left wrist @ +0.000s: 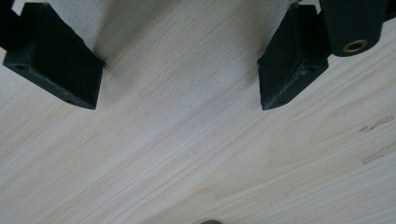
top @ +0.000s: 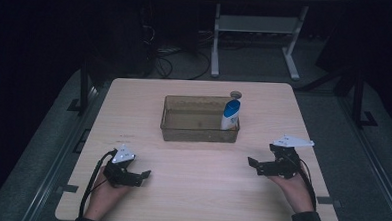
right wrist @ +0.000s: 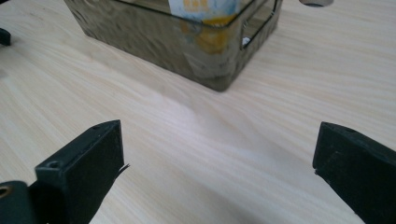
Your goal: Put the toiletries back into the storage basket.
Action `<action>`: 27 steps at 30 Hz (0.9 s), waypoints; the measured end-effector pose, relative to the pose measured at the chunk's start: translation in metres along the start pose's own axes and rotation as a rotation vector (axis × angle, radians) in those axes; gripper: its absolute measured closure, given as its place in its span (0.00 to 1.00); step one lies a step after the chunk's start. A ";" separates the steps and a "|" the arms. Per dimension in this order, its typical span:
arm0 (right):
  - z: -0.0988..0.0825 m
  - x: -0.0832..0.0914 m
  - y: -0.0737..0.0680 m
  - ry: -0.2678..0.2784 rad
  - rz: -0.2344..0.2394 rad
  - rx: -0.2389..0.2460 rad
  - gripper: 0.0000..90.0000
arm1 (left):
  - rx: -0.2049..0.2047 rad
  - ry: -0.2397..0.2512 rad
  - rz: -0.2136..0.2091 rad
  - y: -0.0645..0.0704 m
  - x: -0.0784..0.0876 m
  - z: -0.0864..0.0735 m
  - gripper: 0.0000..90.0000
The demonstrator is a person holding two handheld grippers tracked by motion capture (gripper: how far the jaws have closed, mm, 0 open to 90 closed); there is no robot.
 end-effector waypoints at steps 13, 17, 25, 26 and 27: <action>-0.039 0.009 0.015 -0.064 -0.040 -0.008 0.02 | -0.002 0.001 -0.002 0.000 0.000 0.000 0.14; -0.049 0.014 0.019 -0.080 -0.048 -0.016 0.02 | -0.001 0.001 -0.003 0.000 0.000 0.000 0.14; -0.066 0.019 0.027 -0.108 -0.079 -0.018 0.02 | -0.002 0.001 -0.003 0.000 0.000 0.000 0.14; -0.069 0.020 0.028 -0.118 -0.087 -0.018 0.02 | -0.001 0.001 -0.003 0.000 0.000 0.000 0.14; -0.071 0.020 0.029 -0.124 -0.092 -0.015 0.02 | -0.001 0.001 -0.003 0.000 0.000 0.000 0.14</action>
Point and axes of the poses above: each handheld gripper's, and its own axes: x roughly backward along the jaws, z roughly out of its top, y roughly to its right, the point moved 6 cm from there along -x, roughly forward along the jaws, and after that the axes turned 11 degrees about -z, right-handed, at the moved point
